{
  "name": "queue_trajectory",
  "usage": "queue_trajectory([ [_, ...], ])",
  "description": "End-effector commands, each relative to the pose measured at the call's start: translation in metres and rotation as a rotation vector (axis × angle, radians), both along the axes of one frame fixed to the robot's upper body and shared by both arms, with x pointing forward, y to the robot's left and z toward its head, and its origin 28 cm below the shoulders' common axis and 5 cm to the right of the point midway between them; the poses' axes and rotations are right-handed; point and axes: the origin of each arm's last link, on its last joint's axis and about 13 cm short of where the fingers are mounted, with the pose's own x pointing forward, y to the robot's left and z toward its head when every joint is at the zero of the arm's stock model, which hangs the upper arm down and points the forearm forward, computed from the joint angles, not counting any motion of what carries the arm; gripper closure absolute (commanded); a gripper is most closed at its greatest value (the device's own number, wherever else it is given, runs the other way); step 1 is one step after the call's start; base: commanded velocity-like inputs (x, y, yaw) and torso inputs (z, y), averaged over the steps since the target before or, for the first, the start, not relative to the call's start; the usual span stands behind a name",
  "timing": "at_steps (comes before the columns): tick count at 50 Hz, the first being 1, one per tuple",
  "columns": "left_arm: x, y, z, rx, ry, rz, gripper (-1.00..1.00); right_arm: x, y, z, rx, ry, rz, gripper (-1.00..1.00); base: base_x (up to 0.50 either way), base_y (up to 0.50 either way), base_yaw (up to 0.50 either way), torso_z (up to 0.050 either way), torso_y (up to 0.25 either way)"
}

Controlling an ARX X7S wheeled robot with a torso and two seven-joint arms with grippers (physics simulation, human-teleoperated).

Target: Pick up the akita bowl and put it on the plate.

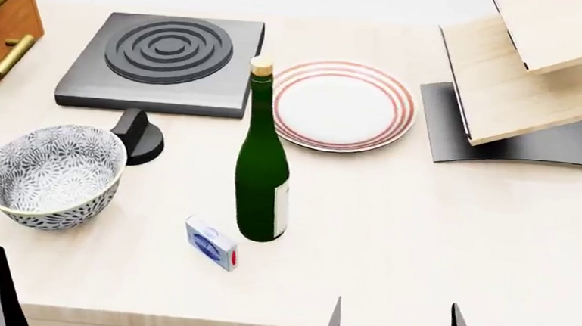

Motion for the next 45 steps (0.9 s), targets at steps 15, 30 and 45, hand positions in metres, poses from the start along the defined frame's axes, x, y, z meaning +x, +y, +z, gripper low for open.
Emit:
queue_trajectory([
  [15,-0.0006,-0.0005,-0.0028,-0.001,0.006,-0.001,-1.0,0.0017,0.0024,-0.0041,0.001,0.022,0.019,-1.0,-0.02,-0.08,0.0,0.0,0.0],
  [30,-0.0003,-0.0007,-0.0025,-0.001,0.004,-0.002,-1.0,-0.0006,0.0031,-0.0018,-0.009,-0.011,0.001,-1.0,0.01,-0.03,0.0,0.0,0.0],
  [45,-0.001,-0.001,-0.0019,0.0,0.001,-0.003,-1.0,-0.0007,0.0046,-0.0031,-0.016,-0.009,0.01,-1.0,0.22,-0.03,0.0,0.0,0.0],
])
